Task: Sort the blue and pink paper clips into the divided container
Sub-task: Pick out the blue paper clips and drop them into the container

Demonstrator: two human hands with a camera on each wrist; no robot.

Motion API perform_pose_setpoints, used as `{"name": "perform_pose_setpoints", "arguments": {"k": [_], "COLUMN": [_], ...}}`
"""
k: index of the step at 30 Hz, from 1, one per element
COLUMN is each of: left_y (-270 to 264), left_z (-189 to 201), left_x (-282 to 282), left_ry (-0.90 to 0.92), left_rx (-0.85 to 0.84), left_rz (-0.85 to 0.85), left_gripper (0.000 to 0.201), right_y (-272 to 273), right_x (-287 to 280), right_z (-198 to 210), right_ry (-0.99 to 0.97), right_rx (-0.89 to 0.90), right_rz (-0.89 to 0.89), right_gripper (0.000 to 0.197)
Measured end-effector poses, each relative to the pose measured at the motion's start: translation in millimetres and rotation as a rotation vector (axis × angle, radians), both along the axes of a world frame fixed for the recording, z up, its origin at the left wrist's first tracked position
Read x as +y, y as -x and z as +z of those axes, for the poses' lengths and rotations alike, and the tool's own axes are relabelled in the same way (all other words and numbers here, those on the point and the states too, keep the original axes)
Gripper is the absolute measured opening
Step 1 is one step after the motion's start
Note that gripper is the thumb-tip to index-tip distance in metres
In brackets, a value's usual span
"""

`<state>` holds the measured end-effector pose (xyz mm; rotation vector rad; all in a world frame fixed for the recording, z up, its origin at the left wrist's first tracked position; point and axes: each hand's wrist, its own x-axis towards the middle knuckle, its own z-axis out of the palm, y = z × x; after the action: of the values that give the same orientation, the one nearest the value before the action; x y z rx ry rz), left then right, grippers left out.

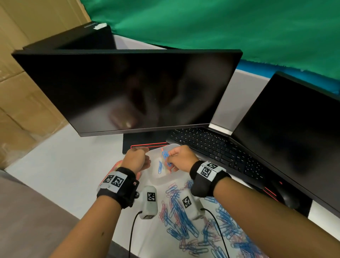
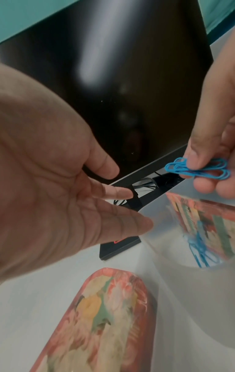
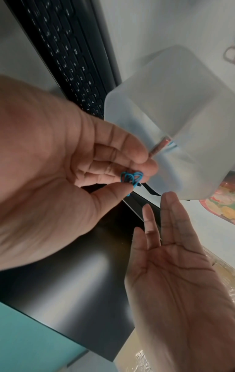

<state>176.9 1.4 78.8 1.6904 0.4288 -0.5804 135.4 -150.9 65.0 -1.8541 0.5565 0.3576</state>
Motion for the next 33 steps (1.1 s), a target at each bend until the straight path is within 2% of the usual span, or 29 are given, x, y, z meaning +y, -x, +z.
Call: {"name": "perform_pose_setpoints", "arguments": {"k": [6, 14, 20, 28, 33], "left_y": [4.4, 23.9, 50.0, 86.2, 98.0], "left_z": [-1.0, -11.3, -34.1, -68.2, -78.3], "left_x": [16.8, 26.3, 27.0, 13.4, -3.7], "left_ry": [0.000, -0.097, -0.210, -0.497, -0.569], "left_rx": [-0.061, -0.126, -0.225, -0.369, -0.596], "left_rz": [0.041, -0.116, -0.469, -0.929, -1.155], "left_gripper": [0.025, 0.018, 0.014, 0.011, 0.017], "right_y": [-8.9, 1.3, 53.0, 127.1, 153.6], "right_x": [9.0, 1.5, -32.2, -53.5, -45.8], "right_z": [-3.7, -3.2, 3.0, -40.3, -68.7], "right_ry": [0.061, 0.207, 0.191, 0.394, 0.440], "right_rx": [0.011, -0.050, -0.110, -0.010, 0.047], "right_rz": [0.011, 0.043, 0.018, 0.155, 0.233], "right_gripper": [0.011, 0.015, 0.014, 0.017, 0.016]}}
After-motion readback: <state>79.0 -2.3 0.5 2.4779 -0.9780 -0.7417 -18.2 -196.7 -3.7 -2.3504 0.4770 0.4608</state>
